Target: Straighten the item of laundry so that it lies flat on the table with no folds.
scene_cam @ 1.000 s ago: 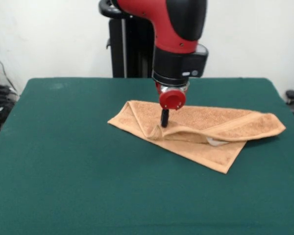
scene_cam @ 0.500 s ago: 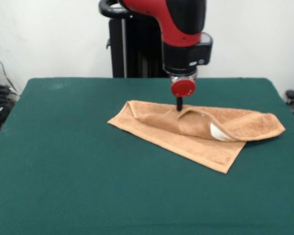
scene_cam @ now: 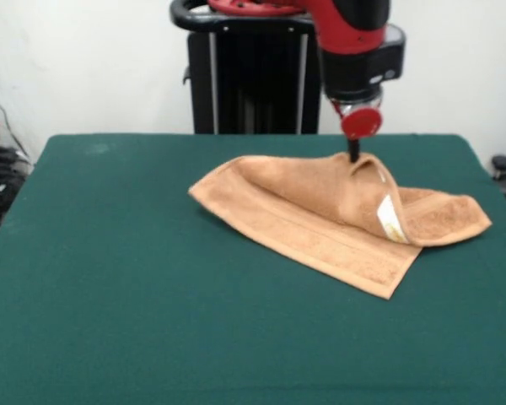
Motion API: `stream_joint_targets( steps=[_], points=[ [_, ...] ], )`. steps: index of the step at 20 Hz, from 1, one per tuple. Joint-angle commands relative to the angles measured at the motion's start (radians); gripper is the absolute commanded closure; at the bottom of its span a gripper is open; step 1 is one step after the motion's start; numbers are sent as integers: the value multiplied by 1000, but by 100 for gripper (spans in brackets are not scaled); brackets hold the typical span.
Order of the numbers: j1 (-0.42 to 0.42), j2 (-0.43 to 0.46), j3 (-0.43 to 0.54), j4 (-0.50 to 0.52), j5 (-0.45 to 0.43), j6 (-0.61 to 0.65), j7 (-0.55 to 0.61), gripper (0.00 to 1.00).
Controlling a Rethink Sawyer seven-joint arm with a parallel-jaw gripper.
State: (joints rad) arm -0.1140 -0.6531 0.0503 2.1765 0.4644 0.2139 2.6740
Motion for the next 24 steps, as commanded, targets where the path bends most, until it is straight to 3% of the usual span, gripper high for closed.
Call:
stream_joint_targets(
  steps=[1,6,12,15,18,24],
  points=[
    [13,-56,149,106,36,163,122,100],
    [-2,-17,76,78,-58,166,21,100],
    [-172,100,73,77,-300,10,-179,100],
    [-265,98,104,98,-442,20,-230,100],
    [-326,52,116,149,-561,46,-223,100],
    [-385,-6,135,244,-699,38,-126,100]
  ],
)
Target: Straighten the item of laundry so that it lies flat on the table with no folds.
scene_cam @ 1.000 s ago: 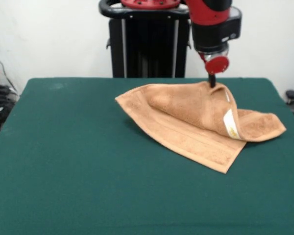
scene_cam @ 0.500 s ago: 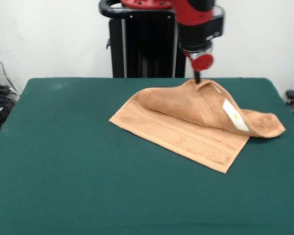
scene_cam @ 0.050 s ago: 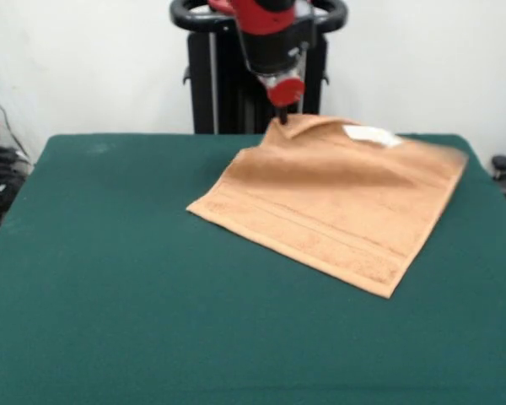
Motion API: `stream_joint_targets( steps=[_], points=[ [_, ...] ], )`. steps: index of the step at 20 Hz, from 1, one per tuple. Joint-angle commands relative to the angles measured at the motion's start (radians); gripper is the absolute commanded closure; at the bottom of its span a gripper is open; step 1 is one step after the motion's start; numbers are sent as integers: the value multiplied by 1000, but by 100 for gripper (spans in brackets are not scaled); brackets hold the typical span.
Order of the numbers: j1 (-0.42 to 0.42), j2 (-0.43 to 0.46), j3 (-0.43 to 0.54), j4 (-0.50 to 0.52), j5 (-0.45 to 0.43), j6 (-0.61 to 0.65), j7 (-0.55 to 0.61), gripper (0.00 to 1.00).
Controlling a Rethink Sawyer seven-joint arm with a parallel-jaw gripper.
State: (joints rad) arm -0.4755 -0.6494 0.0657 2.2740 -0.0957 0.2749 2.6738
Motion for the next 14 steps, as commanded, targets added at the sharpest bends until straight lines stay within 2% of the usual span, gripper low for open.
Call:
stream_joint_targets(
  steps=[1,4,8,14],
  points=[
    [-32,-7,124,155,-155,-29,-114,100],
    [-51,22,128,158,-202,-53,-91,100],
    [-39,87,108,136,-247,-128,-38,100],
    [-15,124,88,99,-302,-230,9,100]
  ],
)
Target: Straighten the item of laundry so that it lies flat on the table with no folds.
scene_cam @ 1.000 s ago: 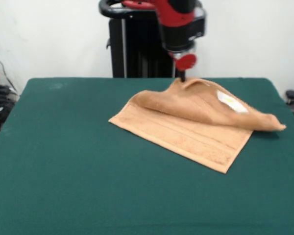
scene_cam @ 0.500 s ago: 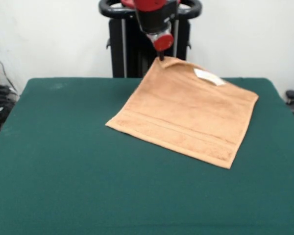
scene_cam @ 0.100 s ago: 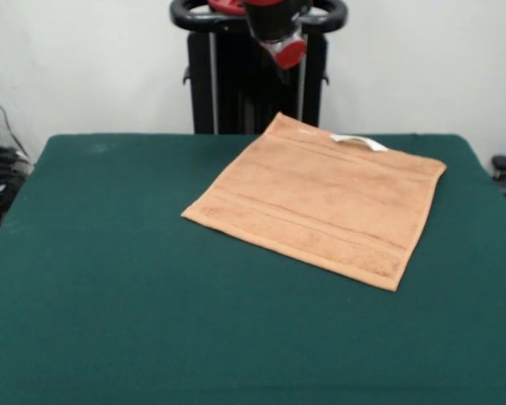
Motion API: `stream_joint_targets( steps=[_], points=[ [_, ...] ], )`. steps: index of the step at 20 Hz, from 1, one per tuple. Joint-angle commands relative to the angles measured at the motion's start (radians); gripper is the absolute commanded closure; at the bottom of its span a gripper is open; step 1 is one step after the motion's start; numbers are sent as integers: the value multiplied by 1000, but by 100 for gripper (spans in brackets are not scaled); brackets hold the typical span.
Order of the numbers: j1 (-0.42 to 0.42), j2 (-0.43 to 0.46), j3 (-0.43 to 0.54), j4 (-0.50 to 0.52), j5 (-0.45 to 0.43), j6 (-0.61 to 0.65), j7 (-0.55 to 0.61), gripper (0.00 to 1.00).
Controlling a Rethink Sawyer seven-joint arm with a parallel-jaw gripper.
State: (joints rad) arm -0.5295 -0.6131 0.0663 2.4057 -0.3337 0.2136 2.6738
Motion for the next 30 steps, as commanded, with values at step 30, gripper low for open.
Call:
stream_joint_targets(
  steps=[30],
  points=[
    [223,-325,-94,-314,-42,159,16,0]
  ],
)
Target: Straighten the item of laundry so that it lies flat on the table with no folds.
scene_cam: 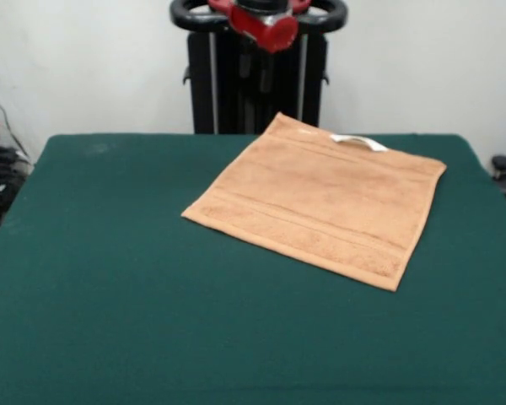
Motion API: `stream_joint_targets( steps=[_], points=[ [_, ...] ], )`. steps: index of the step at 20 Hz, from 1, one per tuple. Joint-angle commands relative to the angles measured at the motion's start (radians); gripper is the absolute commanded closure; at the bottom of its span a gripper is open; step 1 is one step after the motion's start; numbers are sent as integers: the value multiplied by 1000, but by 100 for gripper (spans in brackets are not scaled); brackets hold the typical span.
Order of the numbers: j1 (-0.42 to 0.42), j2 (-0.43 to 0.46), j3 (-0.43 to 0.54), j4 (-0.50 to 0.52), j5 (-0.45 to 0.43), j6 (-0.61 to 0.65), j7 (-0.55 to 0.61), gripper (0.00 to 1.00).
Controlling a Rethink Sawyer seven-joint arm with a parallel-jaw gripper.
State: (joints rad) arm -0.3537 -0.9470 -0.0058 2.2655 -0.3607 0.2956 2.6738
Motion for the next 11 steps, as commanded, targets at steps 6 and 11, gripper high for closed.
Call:
stream_joint_targets(
  steps=[6,11],
  points=[
    [63,13,-41,-215,-9,109,14,0],
    [75,34,-50,-244,0,115,14,0]
  ],
)
